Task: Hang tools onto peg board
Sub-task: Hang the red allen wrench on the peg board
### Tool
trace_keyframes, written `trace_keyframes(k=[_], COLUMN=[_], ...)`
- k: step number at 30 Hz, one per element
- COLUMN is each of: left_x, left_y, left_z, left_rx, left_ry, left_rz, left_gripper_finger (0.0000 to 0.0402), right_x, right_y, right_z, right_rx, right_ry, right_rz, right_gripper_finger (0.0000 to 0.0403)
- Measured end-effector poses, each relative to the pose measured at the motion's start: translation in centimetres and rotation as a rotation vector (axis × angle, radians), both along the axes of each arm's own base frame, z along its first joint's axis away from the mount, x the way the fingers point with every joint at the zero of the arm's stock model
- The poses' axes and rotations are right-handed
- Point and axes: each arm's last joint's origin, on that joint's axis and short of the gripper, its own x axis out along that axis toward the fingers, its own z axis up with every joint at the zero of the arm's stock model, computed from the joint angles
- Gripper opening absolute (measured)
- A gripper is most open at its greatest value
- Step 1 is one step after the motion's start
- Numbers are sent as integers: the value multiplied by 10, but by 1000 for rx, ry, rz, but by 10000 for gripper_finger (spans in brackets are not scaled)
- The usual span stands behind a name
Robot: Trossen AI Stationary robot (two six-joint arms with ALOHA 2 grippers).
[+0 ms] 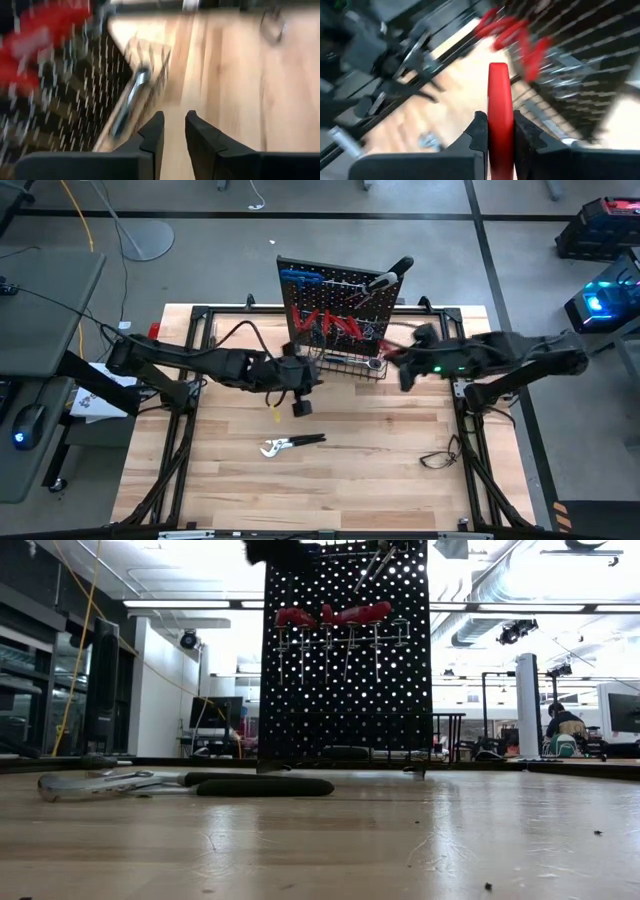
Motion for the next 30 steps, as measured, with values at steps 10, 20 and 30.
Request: trace_keyframes(k=[10,20,30], left_x=[-48,-76,-78], left_y=[14,25,25], left_z=[-19,-30,-29], left_rx=[-36,-137,-137], left_ry=[25,-77,-81], left_rz=[219,315,311], left_gripper_finger=[6,1,0], right_x=[16,62,69], right_y=[-14,-28,-37], right_z=[47,19,29], right_rx=[-287,-335,-355], right_ry=[157,507,478], right_rz=[-139,-100,-94], right_gripper_finger=[34,34,34])
